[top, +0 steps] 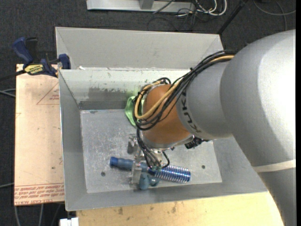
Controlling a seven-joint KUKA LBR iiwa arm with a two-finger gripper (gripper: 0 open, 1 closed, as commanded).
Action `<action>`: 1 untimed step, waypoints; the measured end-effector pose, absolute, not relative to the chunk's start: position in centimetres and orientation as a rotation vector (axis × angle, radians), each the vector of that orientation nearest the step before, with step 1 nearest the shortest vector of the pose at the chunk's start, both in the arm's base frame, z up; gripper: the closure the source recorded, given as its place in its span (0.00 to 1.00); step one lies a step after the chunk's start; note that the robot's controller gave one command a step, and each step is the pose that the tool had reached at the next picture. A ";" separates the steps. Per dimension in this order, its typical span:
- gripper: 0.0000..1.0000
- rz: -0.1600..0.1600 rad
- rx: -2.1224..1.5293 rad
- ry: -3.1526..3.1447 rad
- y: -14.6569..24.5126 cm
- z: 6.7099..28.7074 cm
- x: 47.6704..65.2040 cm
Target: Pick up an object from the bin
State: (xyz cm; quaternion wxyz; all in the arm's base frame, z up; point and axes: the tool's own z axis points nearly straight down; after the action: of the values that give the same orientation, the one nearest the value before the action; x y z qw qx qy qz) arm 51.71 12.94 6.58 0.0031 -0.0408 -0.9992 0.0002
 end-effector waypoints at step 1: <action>1.00 -0.003 -0.131 -3.139 13.0 7.0 51.9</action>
Offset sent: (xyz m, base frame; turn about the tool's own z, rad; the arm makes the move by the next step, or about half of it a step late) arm 0.0000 0.0000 0.0000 0.0000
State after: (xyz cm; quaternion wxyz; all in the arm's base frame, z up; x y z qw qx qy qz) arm 51.88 12.99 7.00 -0.0002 -0.0418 -0.9991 -0.0009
